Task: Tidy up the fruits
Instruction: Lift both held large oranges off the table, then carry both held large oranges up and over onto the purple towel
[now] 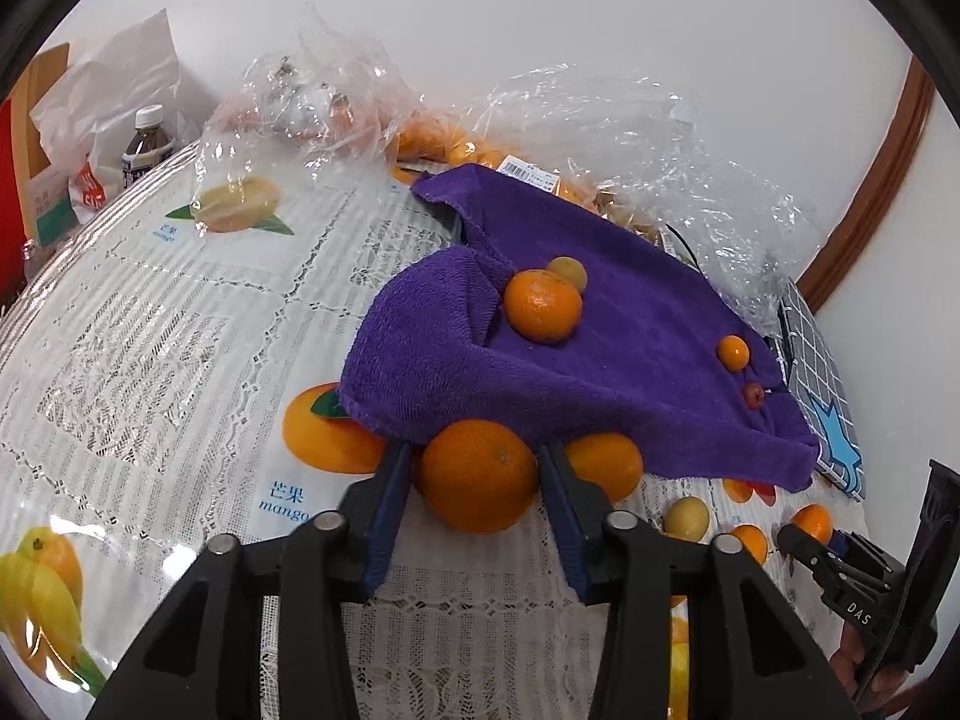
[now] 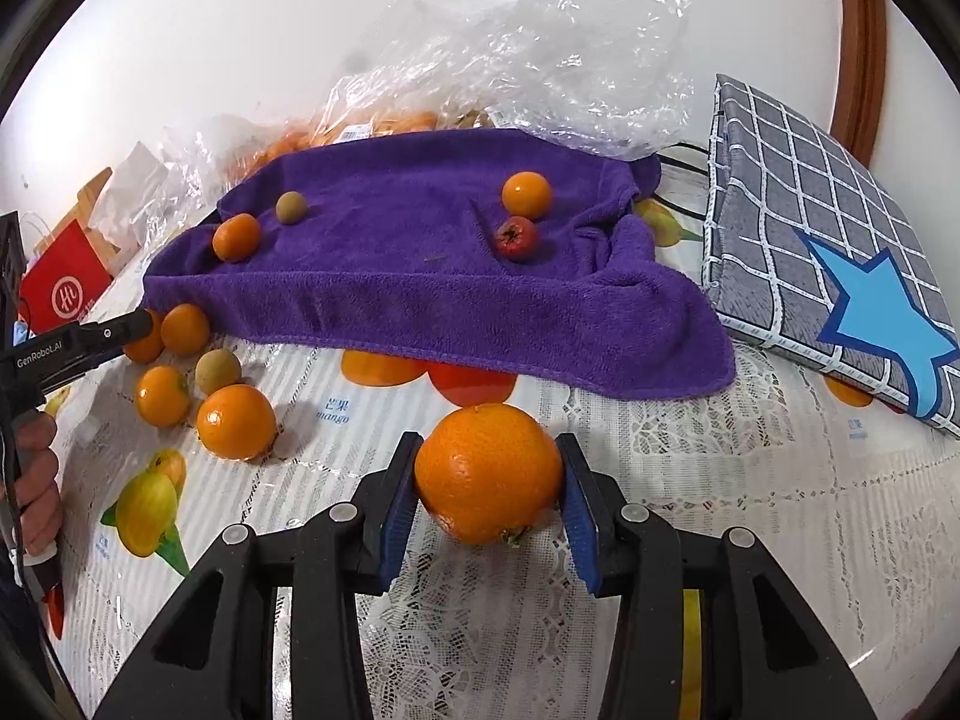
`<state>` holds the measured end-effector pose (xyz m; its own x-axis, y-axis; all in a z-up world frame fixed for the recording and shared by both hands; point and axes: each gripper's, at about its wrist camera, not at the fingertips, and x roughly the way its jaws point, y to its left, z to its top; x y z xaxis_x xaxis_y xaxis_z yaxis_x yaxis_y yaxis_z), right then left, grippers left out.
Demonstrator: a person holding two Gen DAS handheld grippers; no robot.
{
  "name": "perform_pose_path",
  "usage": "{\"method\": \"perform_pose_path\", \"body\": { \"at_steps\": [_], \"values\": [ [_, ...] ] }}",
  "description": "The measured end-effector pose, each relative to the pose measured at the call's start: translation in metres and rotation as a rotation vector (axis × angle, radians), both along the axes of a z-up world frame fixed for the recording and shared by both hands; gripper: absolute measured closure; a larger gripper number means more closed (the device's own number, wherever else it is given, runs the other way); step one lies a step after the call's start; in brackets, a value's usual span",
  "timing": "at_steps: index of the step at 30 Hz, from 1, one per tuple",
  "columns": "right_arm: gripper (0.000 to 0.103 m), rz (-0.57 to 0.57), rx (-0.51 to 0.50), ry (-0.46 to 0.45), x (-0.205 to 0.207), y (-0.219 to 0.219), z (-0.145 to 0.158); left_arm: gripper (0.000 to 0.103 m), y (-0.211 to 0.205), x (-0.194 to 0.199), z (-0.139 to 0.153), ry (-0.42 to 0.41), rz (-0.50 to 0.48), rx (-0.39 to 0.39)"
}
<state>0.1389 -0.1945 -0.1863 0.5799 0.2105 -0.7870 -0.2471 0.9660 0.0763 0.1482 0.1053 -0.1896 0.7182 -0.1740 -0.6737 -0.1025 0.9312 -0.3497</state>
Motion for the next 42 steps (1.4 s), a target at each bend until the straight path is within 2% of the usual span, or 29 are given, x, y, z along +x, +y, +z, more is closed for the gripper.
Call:
{"method": "perform_pose_path", "body": {
  "at_steps": [2,8,14,25,28,32,36,39,42],
  "values": [
    [0.06,0.001,0.003,-0.007,-0.001,-0.001,0.001,0.066,-0.002,-0.002,0.002,-0.011,0.004,0.016],
    [0.06,0.011,0.037,-0.046,-0.007,-0.003,0.008,0.066,0.0,-0.012,0.013,-0.093,0.005,0.003],
    [0.06,0.004,0.074,-0.083,-0.012,-0.008,0.014,0.066,0.004,-0.015,0.021,-0.137,0.02,-0.012],
    [0.06,-0.014,0.126,-0.131,-0.011,-0.014,0.026,0.066,0.009,-0.02,0.025,-0.164,0.038,-0.032],
    [0.06,-0.028,0.157,-0.139,-0.002,-0.018,0.035,0.066,0.01,-0.02,0.025,-0.164,0.05,-0.031],
    [0.06,-0.037,0.151,-0.184,0.011,-0.018,0.053,0.066,0.013,-0.022,0.027,-0.17,0.061,-0.043],
    [0.06,-0.04,0.141,-0.235,0.026,-0.016,0.07,0.066,0.02,-0.029,0.034,-0.209,0.083,-0.062],
    [0.06,-0.05,0.127,-0.246,0.042,-0.015,0.075,0.066,0.024,-0.03,0.037,-0.221,0.118,-0.048],
    [0.06,-0.068,0.12,-0.247,0.06,-0.015,0.075,0.066,0.032,-0.027,0.042,-0.223,0.144,-0.081]
  ]
}}
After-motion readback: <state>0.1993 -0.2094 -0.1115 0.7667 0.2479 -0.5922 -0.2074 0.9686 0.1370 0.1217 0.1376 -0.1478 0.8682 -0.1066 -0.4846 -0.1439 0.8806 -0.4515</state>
